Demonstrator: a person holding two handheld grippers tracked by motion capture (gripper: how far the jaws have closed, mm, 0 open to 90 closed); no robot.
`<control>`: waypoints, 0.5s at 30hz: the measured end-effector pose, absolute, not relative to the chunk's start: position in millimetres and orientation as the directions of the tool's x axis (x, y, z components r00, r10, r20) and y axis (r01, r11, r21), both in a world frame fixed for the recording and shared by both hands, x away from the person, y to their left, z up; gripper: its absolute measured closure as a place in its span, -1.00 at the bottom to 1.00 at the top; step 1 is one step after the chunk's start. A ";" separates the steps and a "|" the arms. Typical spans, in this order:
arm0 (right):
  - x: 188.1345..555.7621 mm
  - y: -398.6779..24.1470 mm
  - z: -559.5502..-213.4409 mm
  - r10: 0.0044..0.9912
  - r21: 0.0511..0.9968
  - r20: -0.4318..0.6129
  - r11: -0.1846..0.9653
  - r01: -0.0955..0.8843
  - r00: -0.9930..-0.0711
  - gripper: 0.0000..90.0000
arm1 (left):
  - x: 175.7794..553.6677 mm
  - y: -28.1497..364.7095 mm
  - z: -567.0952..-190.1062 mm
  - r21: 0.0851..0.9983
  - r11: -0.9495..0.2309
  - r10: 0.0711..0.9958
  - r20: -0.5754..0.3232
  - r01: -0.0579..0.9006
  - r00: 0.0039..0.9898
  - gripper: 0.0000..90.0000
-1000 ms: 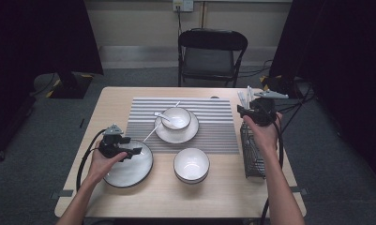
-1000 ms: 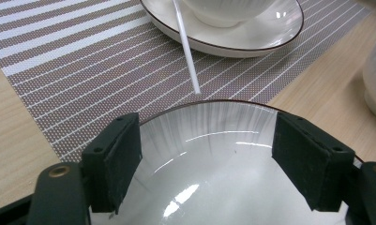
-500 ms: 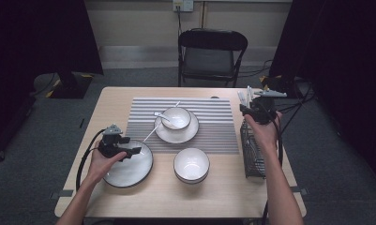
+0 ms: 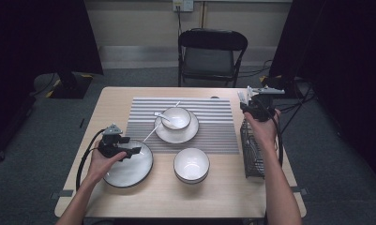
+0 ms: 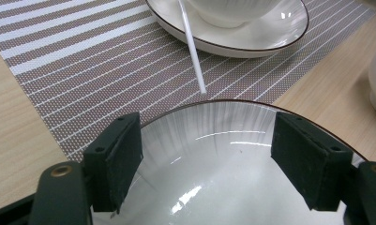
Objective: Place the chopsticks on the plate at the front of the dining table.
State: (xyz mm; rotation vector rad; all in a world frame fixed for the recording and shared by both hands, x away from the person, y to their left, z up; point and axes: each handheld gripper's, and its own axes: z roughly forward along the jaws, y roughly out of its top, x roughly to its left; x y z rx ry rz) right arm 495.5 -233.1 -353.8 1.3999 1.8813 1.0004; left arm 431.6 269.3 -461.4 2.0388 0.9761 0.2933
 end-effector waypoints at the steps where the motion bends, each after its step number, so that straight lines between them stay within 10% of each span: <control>1: 495.4 -233.8 -353.7 0.961 0.837 -0.015 0.163 0.522 -0.276 0.49 | 431.6 269.2 -461.4 0.771 -0.347 0.730 -0.135 0.534 0.669 -0.44; 15: 494.2 -232.7 -354.7 0.947 0.835 -0.005 0.181 0.519 -0.321 0.82 | 431.5 269.0 -461.1 0.770 -0.353 0.731 -0.127 0.531 0.670 -0.44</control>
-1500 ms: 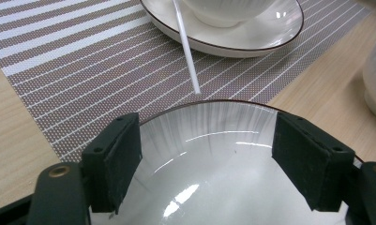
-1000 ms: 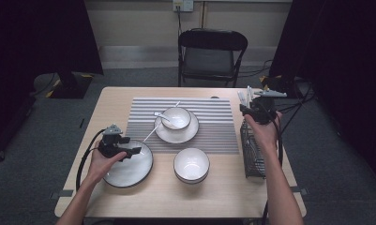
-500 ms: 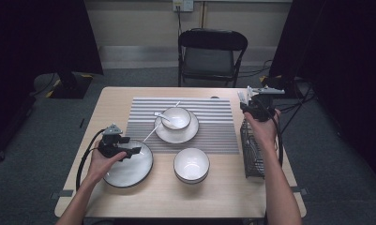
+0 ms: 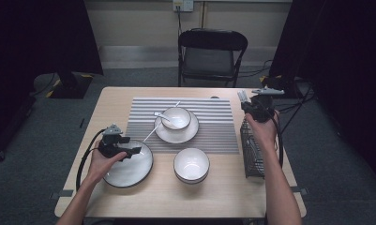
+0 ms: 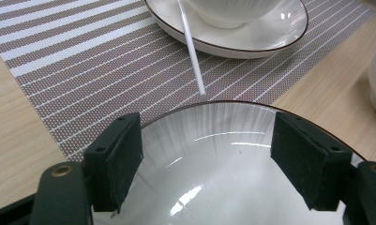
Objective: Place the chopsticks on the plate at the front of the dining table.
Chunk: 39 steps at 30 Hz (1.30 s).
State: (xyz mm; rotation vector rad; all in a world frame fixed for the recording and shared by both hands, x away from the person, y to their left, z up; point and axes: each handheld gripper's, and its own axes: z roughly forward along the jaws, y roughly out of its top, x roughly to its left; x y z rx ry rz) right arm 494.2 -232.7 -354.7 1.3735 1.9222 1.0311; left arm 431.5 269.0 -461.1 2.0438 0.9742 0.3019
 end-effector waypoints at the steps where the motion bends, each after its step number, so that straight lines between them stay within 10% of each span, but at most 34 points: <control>1: 494.2 -233.0 -354.8 0.947 0.836 -0.004 0.180 0.519 -0.322 0.82 | 431.5 269.2 -461.0 0.770 -0.354 0.731 -0.127 0.531 0.671 -0.44; 39: 485.7 -230.4 -355.0 0.906 0.782 0.022 0.248 0.572 -0.423 0.76 | 431.9 267.9 -460.4 0.772 -0.351 0.736 -0.124 0.531 0.666 -0.43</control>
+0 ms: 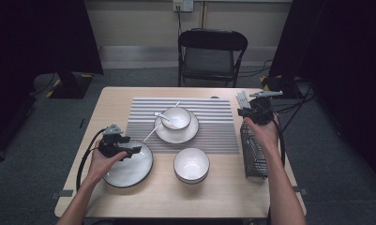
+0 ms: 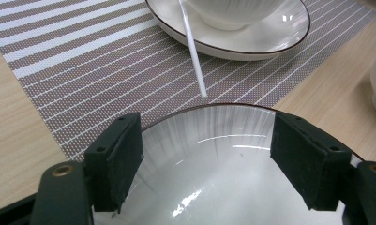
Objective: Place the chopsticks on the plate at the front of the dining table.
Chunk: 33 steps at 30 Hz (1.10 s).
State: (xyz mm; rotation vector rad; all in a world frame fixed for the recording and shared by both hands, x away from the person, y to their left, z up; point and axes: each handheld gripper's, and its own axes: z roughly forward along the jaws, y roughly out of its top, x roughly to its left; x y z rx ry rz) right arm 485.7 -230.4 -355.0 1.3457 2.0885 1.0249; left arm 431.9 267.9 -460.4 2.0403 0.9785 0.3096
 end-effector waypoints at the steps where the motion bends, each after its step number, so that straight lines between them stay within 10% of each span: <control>1: 486.4 -229.7 -355.2 0.906 0.776 0.018 0.254 0.577 -0.423 0.78 | 432.2 268.2 -460.4 0.772 -0.353 0.735 -0.121 0.529 0.667 -0.44; 33: 467.5 -247.2 -342.3 0.906 0.904 0.039 0.148 0.400 -0.422 0.89 | 431.7 271.6 -459.0 0.778 -0.339 0.740 -0.127 0.529 0.661 -0.43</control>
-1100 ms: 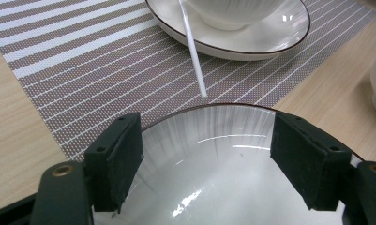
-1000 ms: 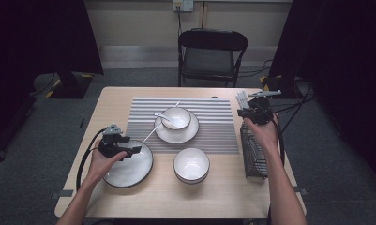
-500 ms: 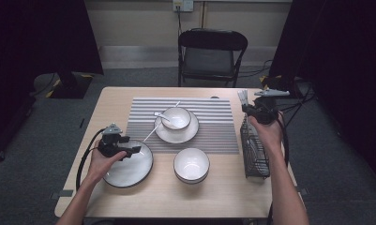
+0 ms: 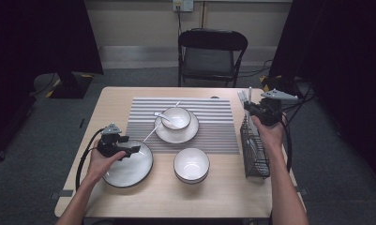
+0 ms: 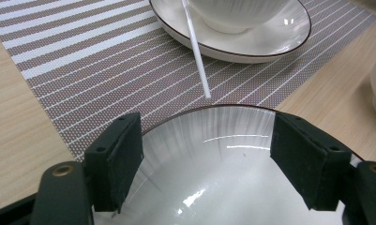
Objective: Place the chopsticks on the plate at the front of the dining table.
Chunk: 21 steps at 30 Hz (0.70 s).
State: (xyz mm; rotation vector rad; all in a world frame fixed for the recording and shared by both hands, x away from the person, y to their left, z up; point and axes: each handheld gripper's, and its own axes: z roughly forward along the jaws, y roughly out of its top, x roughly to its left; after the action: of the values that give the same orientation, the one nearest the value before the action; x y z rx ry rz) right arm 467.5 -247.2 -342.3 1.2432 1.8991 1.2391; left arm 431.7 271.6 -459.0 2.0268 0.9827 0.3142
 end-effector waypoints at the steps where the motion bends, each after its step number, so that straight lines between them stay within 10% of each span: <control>1: 466.8 -247.9 -342.0 0.908 0.909 0.037 0.143 0.392 -0.417 0.89 | 431.8 271.9 -458.8 0.776 -0.343 0.741 -0.122 0.529 0.660 -0.43; 21: 458.3 -260.5 -330.5 0.904 0.942 0.067 0.083 0.325 -0.423 0.90 | 432.1 270.0 -460.3 0.777 -0.346 0.738 -0.121 0.526 0.663 -0.43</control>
State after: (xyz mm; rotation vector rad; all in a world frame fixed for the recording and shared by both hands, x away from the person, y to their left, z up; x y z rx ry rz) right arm 458.3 -260.5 -330.5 1.2113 1.8086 1.3433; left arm 432.1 270.0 -460.3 2.0333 0.9786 0.3183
